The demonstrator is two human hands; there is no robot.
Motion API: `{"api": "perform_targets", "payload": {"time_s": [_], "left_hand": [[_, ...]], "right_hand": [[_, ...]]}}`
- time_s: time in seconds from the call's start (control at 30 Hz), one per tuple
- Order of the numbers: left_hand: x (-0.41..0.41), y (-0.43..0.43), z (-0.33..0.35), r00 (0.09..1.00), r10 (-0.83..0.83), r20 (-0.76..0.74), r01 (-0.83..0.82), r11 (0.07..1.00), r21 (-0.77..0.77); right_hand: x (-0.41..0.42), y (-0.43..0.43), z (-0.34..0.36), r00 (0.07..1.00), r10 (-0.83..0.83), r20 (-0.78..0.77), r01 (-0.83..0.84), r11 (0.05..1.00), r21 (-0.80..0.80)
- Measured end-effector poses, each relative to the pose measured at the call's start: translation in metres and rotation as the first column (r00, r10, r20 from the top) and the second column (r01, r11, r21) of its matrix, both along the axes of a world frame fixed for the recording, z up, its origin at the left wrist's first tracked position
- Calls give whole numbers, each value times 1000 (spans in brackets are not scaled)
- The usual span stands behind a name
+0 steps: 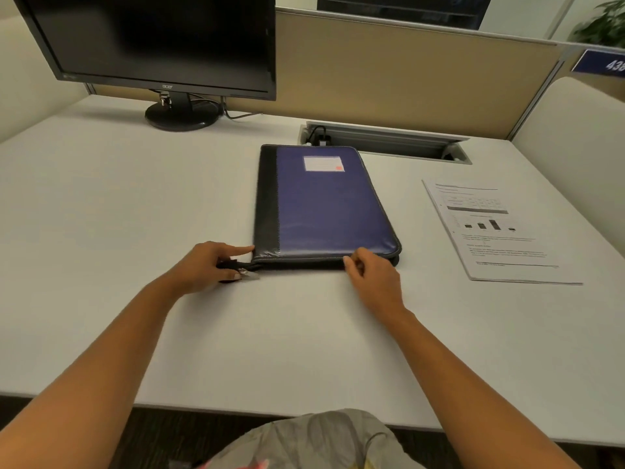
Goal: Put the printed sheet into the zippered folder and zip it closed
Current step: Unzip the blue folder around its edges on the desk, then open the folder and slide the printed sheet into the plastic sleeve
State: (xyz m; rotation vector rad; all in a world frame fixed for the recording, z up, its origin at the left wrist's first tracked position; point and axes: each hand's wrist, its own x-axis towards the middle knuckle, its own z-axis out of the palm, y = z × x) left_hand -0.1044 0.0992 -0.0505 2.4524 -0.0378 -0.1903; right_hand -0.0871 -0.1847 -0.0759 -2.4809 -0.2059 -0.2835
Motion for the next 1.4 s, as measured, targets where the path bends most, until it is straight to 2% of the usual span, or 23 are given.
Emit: {"api": "perform_targets", "payload": {"time_s": [0.17, 0.3, 0.4, 0.5, 0.67, 0.77, 0.9, 0.97, 1.07, 1.13, 1.17, 1.3, 1.4], "left_hand": [[4, 27, 7, 986, 156, 50, -161, 982, 98], [9, 8, 10, 938, 248, 243, -275, 958, 83], [11, -26, 9, 927, 140, 348, -177, 981, 76], [13, -60, 4, 955, -34, 295, -15, 987, 160], [20, -96, 0, 956, -197, 218, 106, 923, 369], [26, -108, 8, 949, -211, 234, 106, 913, 394], [32, -116, 23, 919, -173, 353, 17, 915, 403], [36, -114, 30, 877, -131, 463, -54, 930, 364], [37, -104, 37, 773, -67, 631, -105, 967, 232], [36, -95, 39, 707, -11, 707, -117, 984, 133], [35, -91, 40, 686, 24, 727, -128, 988, 89], [32, -77, 55, 632, 255, 732, -193, 966, -169], [30, -61, 63, 582, 458, 672, -265, 888, -376]], "right_hand": [[5, -12, 5, 950, -298, 94, 280, 945, 170], [12, -17, 6, 907, -416, -58, 419, 881, 220], [17, -15, 6, 895, -398, -202, 440, 864, 246], [21, -9, 12, 881, -366, -300, 461, 807, 370], [22, -3, 29, 844, -331, -423, 537, 536, 651], [21, 1, 39, 862, -322, -391, 498, 394, 773], [21, 13, 64, 939, -264, -222, 308, 352, 884], [21, 20, 78, 973, -205, -108, 179, 365, 914], [24, 27, 88, 992, -115, 42, 19, 482, 876], [29, 28, 86, 998, -29, 57, -29, 586, 810], [32, 29, 81, 1000, 14, 17, -22, 642, 766], [45, 31, 37, 973, 70, -220, 26, 915, 402], [44, 26, 7, 965, 49, -258, -32, 997, 71]]}}
